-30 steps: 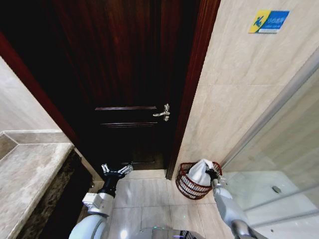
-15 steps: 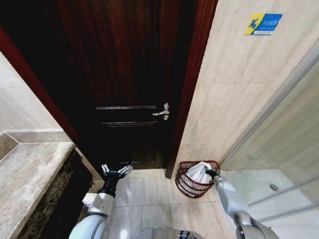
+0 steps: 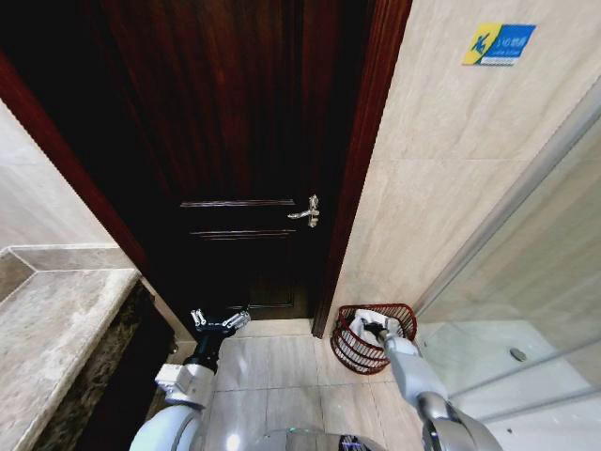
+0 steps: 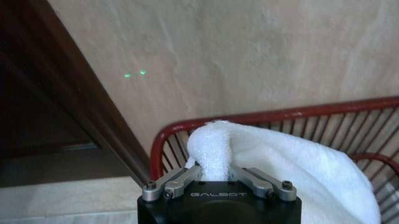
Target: Discard the used towel into the hamper.
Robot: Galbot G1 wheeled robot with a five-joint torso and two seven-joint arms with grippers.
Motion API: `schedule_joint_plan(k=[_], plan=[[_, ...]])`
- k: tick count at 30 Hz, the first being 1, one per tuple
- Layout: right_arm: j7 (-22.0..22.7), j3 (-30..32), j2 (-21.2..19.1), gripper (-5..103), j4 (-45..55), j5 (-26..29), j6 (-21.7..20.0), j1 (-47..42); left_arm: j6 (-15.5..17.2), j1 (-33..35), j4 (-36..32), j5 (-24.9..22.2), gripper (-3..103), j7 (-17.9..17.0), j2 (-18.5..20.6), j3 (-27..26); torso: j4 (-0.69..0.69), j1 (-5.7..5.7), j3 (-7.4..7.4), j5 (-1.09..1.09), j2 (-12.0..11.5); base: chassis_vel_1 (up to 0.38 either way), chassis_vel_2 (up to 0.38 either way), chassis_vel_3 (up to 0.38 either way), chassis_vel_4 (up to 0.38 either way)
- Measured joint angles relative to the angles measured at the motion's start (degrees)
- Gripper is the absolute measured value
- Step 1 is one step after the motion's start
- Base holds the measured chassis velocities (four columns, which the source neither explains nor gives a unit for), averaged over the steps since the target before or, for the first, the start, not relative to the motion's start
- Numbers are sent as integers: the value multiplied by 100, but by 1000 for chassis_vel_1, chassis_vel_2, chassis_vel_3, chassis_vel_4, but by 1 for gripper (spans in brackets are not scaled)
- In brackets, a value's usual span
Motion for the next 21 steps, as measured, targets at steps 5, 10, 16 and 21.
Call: schedule_joint_plan(k=[5,10,16,21], plan=[[114,59,-361,6,-310,-94,-5,60,0,0,0,0,100,0,0,0,-4,0,0,-4,0,0,0,0,0],[464,148,-496,3,-401,-598,86,42,0,0,0,0,100,0,0,0,-2,0,0,-1,0,0,0,0,0],[114,118,-299,29,-8,-297,-117,-169,0,0,0,0,100,0,0,0,-4,0,0,-3,0,0,0,0,0],[-32,71,114,45,71,-262,-65,-259,0,0,0,0,100,0,0,0,2,0,0,4,0,0,0,0,0]])
